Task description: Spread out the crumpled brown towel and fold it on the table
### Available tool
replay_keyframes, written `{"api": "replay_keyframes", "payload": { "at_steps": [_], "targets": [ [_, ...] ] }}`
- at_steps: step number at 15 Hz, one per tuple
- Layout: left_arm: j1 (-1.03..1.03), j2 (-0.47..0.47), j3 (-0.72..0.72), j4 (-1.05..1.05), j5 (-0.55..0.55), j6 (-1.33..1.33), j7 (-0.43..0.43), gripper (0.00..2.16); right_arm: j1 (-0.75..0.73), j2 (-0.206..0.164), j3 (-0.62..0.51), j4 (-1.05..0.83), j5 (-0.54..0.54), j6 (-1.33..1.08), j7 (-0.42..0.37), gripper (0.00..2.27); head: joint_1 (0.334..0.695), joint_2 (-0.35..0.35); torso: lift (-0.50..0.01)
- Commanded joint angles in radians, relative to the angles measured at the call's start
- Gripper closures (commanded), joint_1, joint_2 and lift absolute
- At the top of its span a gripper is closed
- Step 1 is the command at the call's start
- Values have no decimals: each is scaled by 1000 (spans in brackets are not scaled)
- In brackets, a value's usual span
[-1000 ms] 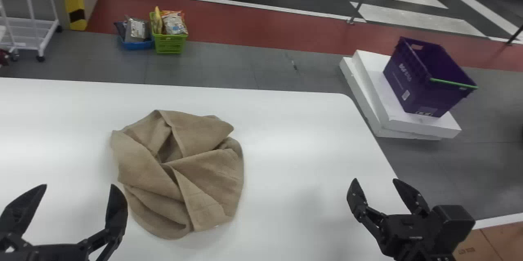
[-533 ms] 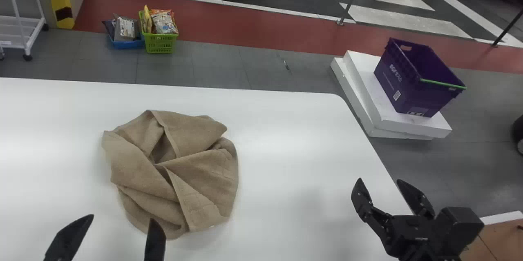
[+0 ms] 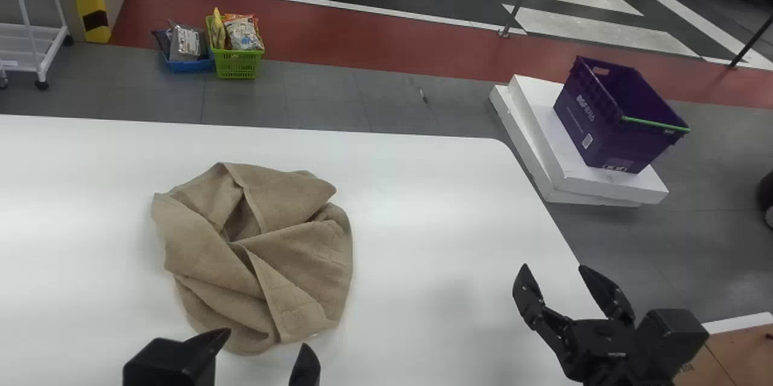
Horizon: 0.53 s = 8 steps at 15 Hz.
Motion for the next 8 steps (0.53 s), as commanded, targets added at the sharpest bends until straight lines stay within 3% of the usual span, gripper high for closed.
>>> {"api": "replay_keyframes", "payload": {
  "at_steps": [1, 8],
  "targets": [
    [-74, -18, -12, 22, 47, 101, 1, 157, 1, 1, 6, 5, -3, -14, 2, 144, 695, -350, -127],
    [-168, -47, -41, 114, 58, 141, 26, 188, -16, 1, 36, 25, -9, -29, 4, 144, 695, -350, -127]
  ]
}}
